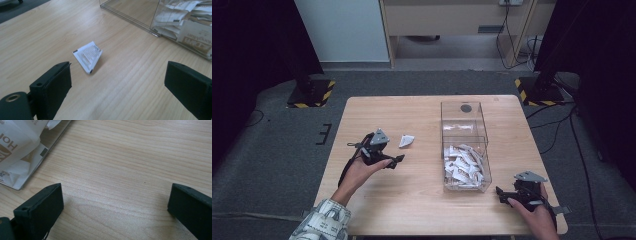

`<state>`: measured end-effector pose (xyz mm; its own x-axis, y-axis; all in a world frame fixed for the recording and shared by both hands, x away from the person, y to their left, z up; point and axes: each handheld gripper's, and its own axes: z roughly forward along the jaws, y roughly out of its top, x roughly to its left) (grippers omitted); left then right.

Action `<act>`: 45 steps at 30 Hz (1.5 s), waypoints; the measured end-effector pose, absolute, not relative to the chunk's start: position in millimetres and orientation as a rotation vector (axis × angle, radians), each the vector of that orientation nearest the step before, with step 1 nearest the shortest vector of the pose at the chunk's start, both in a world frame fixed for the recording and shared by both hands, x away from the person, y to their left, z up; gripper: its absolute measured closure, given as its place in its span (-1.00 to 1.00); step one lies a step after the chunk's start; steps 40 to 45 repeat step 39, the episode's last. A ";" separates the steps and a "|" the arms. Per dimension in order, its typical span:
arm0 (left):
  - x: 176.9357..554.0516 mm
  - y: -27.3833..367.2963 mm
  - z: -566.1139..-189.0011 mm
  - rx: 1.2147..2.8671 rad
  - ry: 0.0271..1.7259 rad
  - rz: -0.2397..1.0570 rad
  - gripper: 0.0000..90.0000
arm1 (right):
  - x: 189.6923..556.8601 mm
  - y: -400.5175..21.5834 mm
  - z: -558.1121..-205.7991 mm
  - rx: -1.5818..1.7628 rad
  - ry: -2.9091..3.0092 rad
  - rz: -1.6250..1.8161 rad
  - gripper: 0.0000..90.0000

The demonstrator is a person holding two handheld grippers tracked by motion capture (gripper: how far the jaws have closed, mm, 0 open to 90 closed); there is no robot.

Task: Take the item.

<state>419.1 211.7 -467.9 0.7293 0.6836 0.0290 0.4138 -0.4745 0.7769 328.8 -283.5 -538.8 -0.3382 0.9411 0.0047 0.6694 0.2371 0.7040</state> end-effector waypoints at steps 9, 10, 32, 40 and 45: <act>389.5 240.9 -485.8 2.135 0.882 0.423 -0.86 | 327.9 -283.3 -538.7 1.480 2.091 0.865 -0.99; 387.9 243.2 -487.8 2.134 0.892 0.418 -0.86 | 327.9 -283.4 -538.7 1.478 2.092 0.865 -0.99; 379.9 263.7 -531.7 2.202 1.002 0.375 -0.89 | 327.0 -283.3 -538.6 1.482 2.091 0.865 -0.99; 379.0 266.8 -536.6 2.187 0.993 0.407 -0.94 | 326.4 -283.2 -538.6 1.485 2.091 0.865 -0.99; 379.0 266.8 -536.6 2.187 0.993 0.407 -0.94 | 326.4 -283.2 -538.6 1.485 2.091 0.865 -0.99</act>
